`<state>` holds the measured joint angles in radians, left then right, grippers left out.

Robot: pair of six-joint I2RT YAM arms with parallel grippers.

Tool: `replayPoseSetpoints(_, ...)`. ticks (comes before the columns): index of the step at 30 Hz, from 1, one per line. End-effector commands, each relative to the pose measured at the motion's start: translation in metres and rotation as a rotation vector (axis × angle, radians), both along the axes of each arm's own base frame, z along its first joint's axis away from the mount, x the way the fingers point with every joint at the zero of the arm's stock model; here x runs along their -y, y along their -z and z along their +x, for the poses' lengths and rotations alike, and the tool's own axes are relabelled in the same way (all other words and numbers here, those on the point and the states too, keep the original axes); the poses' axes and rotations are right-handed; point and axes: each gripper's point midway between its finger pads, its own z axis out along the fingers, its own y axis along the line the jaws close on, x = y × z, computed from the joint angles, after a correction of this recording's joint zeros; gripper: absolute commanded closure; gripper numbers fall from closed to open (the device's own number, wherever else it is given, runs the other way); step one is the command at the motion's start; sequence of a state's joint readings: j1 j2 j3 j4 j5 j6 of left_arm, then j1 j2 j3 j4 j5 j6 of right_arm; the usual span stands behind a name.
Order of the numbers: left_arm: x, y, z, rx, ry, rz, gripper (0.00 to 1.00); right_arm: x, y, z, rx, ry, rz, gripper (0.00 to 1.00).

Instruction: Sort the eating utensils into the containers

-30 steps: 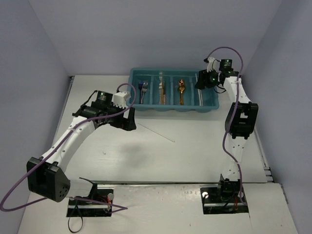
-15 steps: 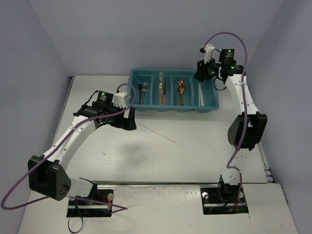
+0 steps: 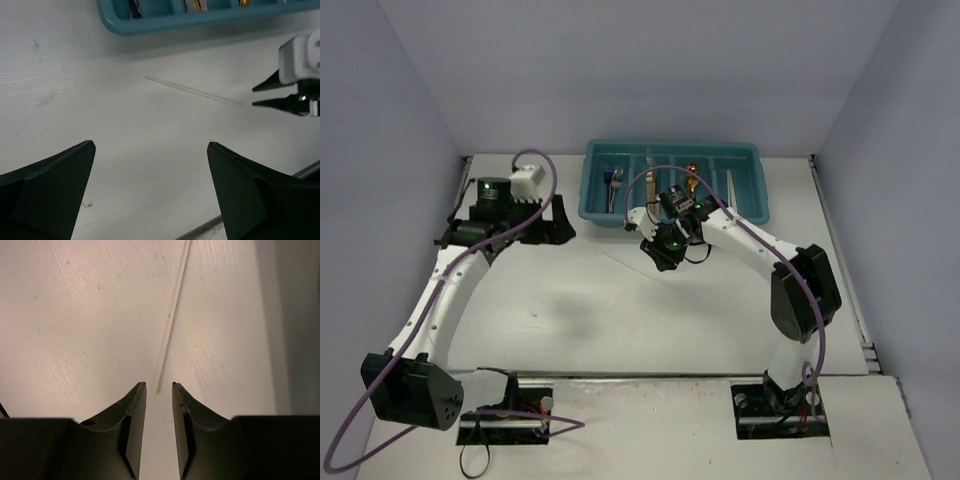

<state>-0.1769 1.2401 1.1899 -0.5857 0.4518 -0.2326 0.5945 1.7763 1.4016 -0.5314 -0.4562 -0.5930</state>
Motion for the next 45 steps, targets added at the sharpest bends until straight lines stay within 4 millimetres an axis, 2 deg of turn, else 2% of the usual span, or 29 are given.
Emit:
replayPoseSetpoints(1, -0.019, -0.069, 0.024, 0.209, -0.083, -0.085, 0.06, -0.002, 0.007, -0.001, 0.033, -0.013, -0.084, 0.74)
replayPoseSetpoints(7, -0.043, -0.065, 0.022, 0.193, -0.142, -0.083, 0.06, -0.012, 0.045, -0.002, -0.028, -0.026, -0.16, 0.73)
replayPoseSetpoints(13, -0.054, -0.061, 0.019, 0.186, -0.171, -0.086, 0.06, -0.024, 0.066, 0.006, -0.067, -0.025, -0.182, 0.73)
replayPoseSetpoints(20, -0.054, -0.055, 0.017, 0.174, -0.17, -0.087, 0.06, -0.03, 0.085, 0.014, -0.073, -0.014, -0.226, 0.74)
replayPoseSetpoints(26, -0.056, -0.052, 0.018, 0.17, -0.167, -0.083, 0.06, -0.023, 0.102, 0.012, -0.064, -0.012, -0.31, 0.77)
replayPoseSetpoints(32, -0.057, -0.053, 0.018, 0.176, -0.167, -0.079, 0.06, -0.004, 0.121, 0.001, -0.062, -0.012, -0.469, 0.89)
replayPoseSetpoints(36, -0.058, -0.056, 0.018, 0.185, -0.166, -0.081, 0.06, 0.013, 0.125, -0.02, -0.106, -0.044, -0.563, 0.97)
replayPoseSetpoints(41, -0.06, -0.057, 0.016, 0.188, -0.17, -0.083, 0.06, 0.029, 0.123, -0.039, -0.149, -0.05, -0.62, 1.0)
replayPoseSetpoints(43, -0.06, -0.058, 0.016, 0.192, -0.17, -0.081, 0.06, 0.027, 0.116, -0.042, -0.152, -0.044, -0.594, 1.0)
replayPoseSetpoints(45, -0.061, -0.058, 0.016, 0.193, -0.173, -0.08, 0.06, 0.016, 0.098, -0.038, -0.127, -0.027, -0.539, 1.0)
